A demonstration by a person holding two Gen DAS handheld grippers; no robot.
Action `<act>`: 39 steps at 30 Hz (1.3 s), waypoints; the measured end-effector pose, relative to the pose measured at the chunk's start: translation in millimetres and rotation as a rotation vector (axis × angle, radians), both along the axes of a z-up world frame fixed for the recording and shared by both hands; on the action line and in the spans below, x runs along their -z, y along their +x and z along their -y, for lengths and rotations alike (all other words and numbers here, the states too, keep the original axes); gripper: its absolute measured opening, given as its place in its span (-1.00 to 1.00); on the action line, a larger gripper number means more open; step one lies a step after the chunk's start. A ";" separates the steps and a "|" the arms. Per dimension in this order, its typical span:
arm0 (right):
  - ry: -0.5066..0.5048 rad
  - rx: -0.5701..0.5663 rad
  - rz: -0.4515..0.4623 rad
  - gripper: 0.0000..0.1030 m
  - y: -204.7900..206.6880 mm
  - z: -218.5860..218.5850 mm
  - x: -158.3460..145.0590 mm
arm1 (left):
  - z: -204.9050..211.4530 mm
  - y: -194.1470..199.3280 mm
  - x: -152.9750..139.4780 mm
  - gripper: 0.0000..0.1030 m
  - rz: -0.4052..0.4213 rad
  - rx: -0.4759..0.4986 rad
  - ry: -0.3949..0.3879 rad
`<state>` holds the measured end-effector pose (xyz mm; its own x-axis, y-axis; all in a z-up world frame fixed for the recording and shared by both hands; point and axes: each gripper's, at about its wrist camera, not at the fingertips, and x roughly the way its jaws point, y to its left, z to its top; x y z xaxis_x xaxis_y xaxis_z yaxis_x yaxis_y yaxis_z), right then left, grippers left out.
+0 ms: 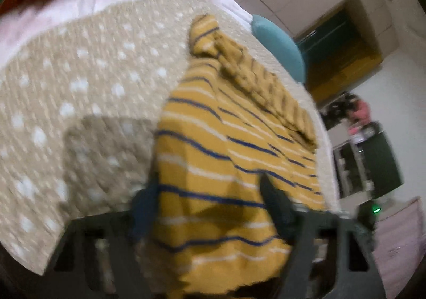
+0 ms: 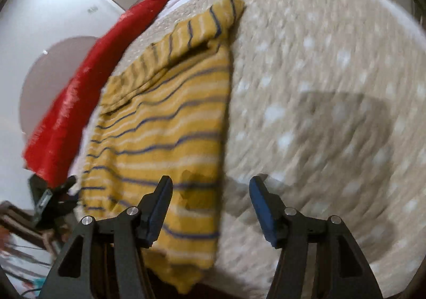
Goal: Fold small clothes
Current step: 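Grasp the hem with both grippers and fold it up toward the collar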
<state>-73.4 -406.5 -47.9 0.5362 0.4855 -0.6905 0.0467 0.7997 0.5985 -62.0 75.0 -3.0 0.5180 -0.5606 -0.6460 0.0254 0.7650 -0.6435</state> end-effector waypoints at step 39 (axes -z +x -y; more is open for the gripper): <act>0.162 -0.164 0.140 -0.82 -79.1 -63.9 -36.4 | 13.8 -100.2 -62.5 -0.86 0.088 0.081 0.046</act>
